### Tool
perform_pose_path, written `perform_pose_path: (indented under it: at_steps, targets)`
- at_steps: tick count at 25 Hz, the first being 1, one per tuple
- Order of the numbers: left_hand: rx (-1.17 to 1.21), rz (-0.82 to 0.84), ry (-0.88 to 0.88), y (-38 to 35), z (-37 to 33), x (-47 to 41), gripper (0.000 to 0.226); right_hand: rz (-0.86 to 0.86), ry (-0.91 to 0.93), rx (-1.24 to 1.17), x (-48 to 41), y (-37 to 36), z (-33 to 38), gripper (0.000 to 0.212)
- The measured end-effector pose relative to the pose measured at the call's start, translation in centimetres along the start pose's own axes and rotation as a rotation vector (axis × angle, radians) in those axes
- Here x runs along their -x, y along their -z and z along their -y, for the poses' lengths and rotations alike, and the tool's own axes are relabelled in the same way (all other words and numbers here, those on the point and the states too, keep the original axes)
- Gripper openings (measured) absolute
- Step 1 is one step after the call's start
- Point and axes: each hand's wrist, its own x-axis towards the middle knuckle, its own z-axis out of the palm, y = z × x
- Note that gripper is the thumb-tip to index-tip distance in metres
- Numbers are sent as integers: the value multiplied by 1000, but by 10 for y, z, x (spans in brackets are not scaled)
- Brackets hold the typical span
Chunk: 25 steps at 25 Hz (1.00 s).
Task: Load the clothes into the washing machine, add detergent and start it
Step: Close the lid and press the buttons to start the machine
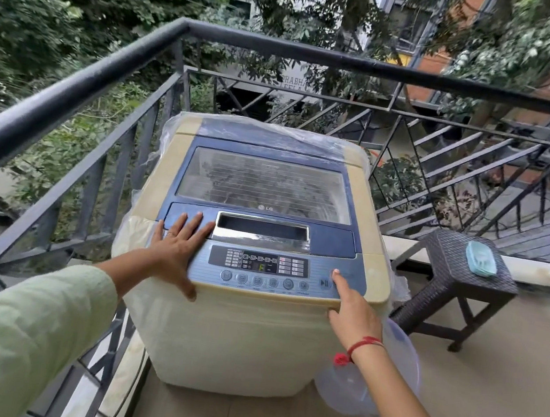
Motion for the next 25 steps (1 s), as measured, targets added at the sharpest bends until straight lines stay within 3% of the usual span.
perform_pose_path:
  at_steps: [6,15,20,25]
  targets:
    - [-7,4,11,0,-1,3,150,-19,5,-121,33,-8,17,82]
    - [-14,-5,24,0,-2,2,150,135,455,107,48,-39,113,89]
    - [-10,-12,19,-1,-2,-1,149,148,454,186,37,-57,134,92]
    - [-5,-25,12,-3,-1,-2,150,196,407,158,28,-46,140,78]
